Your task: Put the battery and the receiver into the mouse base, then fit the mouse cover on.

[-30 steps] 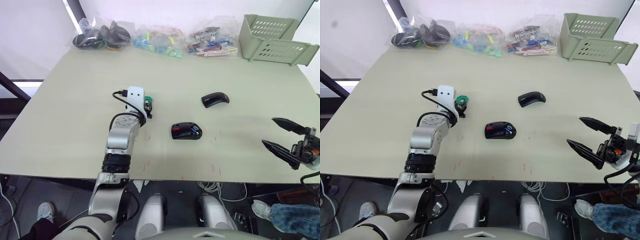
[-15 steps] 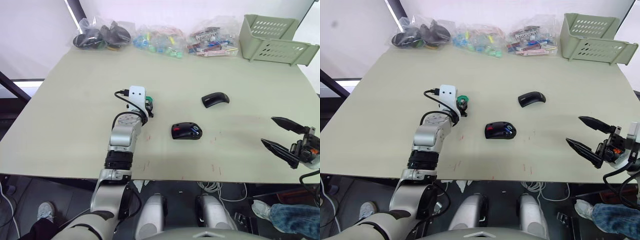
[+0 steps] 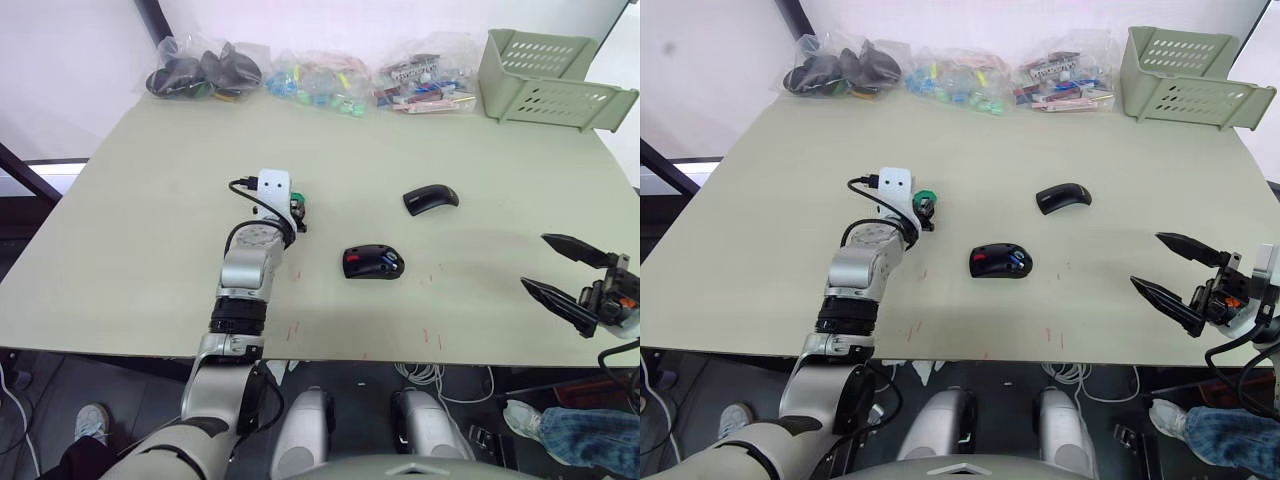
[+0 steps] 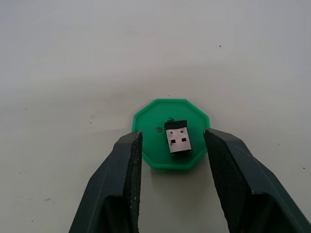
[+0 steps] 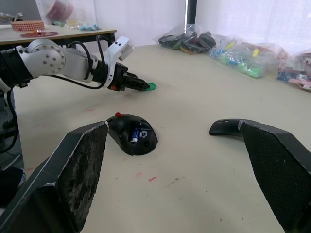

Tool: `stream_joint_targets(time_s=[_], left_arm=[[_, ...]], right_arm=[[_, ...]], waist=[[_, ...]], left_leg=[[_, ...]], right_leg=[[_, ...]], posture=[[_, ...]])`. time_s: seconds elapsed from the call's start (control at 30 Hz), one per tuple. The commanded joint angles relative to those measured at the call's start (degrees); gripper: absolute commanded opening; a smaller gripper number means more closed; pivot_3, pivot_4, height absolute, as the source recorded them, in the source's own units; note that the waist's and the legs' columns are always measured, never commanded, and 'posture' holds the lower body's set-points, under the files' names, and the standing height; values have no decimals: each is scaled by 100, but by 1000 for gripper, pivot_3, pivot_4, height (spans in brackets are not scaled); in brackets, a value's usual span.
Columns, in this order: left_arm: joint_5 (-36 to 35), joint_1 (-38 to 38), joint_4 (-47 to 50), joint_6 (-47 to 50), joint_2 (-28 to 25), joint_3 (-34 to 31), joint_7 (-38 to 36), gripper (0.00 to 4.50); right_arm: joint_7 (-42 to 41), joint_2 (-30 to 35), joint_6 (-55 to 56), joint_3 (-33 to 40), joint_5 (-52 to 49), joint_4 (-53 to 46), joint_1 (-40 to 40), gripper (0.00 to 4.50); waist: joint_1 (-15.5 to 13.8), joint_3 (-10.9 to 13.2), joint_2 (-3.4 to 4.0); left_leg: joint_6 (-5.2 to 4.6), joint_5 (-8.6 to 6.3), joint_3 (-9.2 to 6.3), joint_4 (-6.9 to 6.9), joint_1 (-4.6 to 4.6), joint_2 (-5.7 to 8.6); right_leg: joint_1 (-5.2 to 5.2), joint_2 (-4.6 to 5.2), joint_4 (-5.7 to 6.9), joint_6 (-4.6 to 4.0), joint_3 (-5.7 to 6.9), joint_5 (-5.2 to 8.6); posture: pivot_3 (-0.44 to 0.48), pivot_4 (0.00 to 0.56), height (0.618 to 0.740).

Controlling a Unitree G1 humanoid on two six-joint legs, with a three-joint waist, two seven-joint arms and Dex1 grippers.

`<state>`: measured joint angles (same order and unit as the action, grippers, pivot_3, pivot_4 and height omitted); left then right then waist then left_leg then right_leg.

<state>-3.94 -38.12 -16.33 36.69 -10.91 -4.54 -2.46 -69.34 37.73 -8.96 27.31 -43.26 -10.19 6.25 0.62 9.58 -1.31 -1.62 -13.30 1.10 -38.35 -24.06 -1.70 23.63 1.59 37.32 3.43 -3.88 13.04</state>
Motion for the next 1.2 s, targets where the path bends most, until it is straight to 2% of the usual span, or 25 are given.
stream_joint_targets(time_s=[0.03, 0.43, 0.5, 0.97, 1.07, 1.13, 1.2], left_arm=[[22, -118, 77, -124, -2, -63, 55, 2145], [12, -48, 86, -88, -1, -91, 116, 2145], [7, -46, 88, -87, 0, -90, 133, 1713], [-27, -1, 108, -93, -3, -108, 145, 1713], [-30, -1, 110, -92, 1, -108, 147, 894], [-27, -10, 99, -93, 6, -105, 148, 47], [-21, -7, 108, -91, 6, -100, 144, 20]], right_arm=[[3, 21, -31, 62, -152, -189, -4, 4500], [-56, 50, -87, 67, -132, -219, 34, 4500], [-58, 53, -88, 57, -124, -216, 23, 4500], [-67, 51, -47, -18, -67, -204, -2, 4500], [-65, 48, -46, -22, -66, -208, -3, 4500], [-63, 46, -47, -36, -61, -196, -21, 4500], [-59, 41, -46, -47, -57, -198, -28, 4500]], waist=[[0, 0, 0], [1, 0, 0], [1, 0, 0], [2, 0, 0], [2, 0, 0], [2, 0, 0], [3, 0, 0]], left_leg=[[0, 0, 0, 0, 0, 0], [0, 0, 3, 0, 7, 0], [0, 0, 3, 0, 7, 0], [0, 0, 4, 0, 8, 0], [1, 0, 4, 0, 8, 1], [0, 0, 4, 0, 9, 0], [1, 0, 4, 0, 9, 1]], right_leg=[[0, 0, 1, 0, 0, 0], [0, -1, 10, 0, -4, 1], [0, -1, 10, 0, -5, 1], [0, -1, 12, 0, -6, 1], [0, -1, 12, 0, -6, 1], [0, -1, 12, 0, -6, 1], [0, -1, 12, 0, -6, 1]], posture=[[0, 150, 740], [0, 150, 740], [0, 150, 740], [0, 150, 740], [0, 150, 740], [0, 150, 740], [0, 150, 740]])
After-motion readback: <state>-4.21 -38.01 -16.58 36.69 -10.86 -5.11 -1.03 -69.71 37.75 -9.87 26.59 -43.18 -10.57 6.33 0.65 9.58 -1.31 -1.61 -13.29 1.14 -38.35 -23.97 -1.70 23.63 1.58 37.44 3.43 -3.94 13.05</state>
